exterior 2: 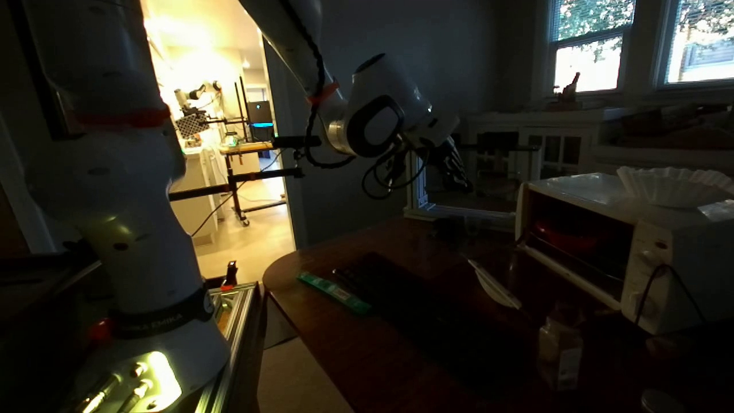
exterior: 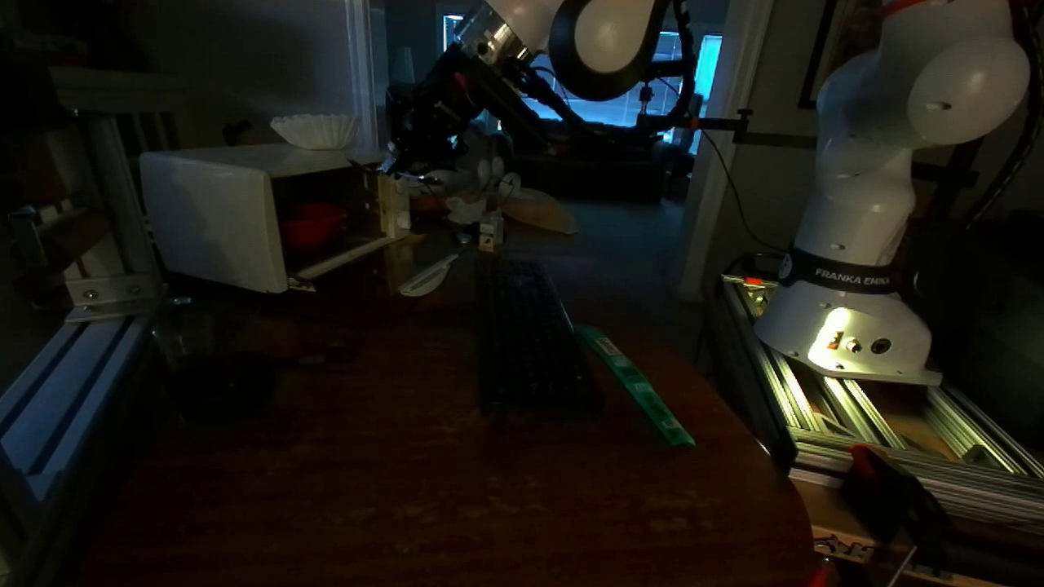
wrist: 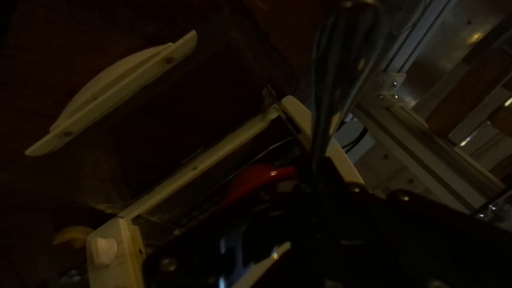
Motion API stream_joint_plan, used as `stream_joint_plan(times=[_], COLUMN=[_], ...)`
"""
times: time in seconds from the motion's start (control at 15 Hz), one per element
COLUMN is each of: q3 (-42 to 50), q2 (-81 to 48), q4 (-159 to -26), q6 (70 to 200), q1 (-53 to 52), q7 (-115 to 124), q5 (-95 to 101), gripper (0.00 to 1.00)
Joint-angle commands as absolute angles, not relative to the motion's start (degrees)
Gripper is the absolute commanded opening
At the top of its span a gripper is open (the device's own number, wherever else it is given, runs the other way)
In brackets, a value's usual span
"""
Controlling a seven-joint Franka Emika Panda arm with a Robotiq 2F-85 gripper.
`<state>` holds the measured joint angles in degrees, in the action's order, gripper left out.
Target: Pick up the spoon and use it to move the red bowl in the microwave closer
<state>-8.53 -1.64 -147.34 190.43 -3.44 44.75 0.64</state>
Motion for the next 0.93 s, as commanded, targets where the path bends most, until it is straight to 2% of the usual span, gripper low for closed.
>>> stream_joint_plan(times=[0.0,0.13,0.27,0.87], q3=[-8.1,-8.6,-5.1,9.3], q2=[-2.7,-4.1,-6.4,-19.6], q4=[-147.2,-147.5,-147.0,-139.5], q6=[186.1,185.4,186.3,187.8], q1=[-4.8,-5.4,-9.8,-34.4], q7=[36.9,34.0,37.9,37.4], q5=[-4.0,-6.1,-1.9,-2.8], gripper=[0.02,0.02,0.02,0.02])
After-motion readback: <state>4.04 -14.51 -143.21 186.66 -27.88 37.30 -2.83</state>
